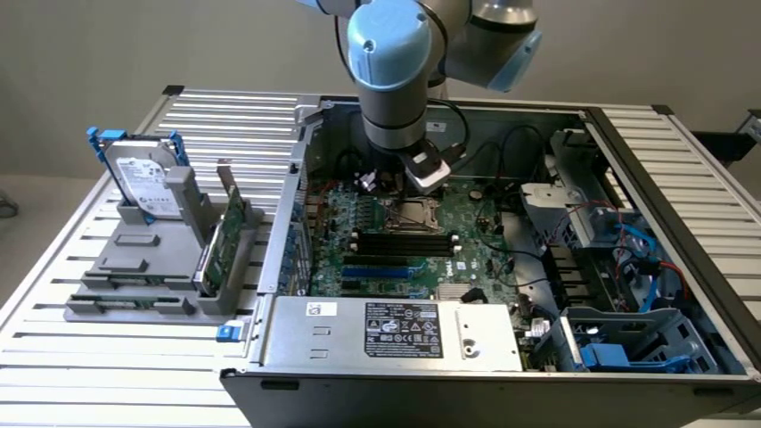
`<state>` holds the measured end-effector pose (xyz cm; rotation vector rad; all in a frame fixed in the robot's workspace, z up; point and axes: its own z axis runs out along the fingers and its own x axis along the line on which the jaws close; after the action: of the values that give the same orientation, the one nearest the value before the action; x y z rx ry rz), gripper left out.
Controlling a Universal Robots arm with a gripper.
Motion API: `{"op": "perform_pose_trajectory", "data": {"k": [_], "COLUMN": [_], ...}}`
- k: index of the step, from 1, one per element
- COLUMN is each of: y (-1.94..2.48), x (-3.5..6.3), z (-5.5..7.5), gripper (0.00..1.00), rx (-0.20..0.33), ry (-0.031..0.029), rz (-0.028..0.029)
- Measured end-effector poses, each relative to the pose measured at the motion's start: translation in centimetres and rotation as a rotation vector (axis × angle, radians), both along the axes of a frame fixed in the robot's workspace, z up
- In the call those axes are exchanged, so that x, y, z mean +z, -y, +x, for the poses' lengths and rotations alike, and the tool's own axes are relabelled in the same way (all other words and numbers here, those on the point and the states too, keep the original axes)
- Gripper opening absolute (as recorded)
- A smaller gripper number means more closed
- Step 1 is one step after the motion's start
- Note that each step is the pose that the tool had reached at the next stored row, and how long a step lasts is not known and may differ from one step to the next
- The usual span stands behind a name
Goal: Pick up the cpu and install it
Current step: 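Install the first cpu locking lever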
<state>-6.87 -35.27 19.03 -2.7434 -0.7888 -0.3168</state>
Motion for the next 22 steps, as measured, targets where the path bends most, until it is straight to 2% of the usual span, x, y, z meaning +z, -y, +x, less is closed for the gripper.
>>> {"op": "perform_pose_trajectory", "data": {"k": [2, 5, 13, 19, 22], "y": [-0.01, 0.03, 0.00, 0.00, 0.00], "x": [-0.01, 0.01, 0.07, 0.88, 1.09], "z": [0.0, 0.1, 0.2, 0.1, 0.1], "gripper": [0.11, 0.11, 0.11, 0.11, 0.11], "rx": [0.000, 0.000, 0.000, 0.000, 0.002], "ry": [-0.0010, -0.0020, -0.0031, -0.0210, -0.0336], "rz": [-0.0060, -0.0111, -0.0100, -0.0092, -0.0066]}}
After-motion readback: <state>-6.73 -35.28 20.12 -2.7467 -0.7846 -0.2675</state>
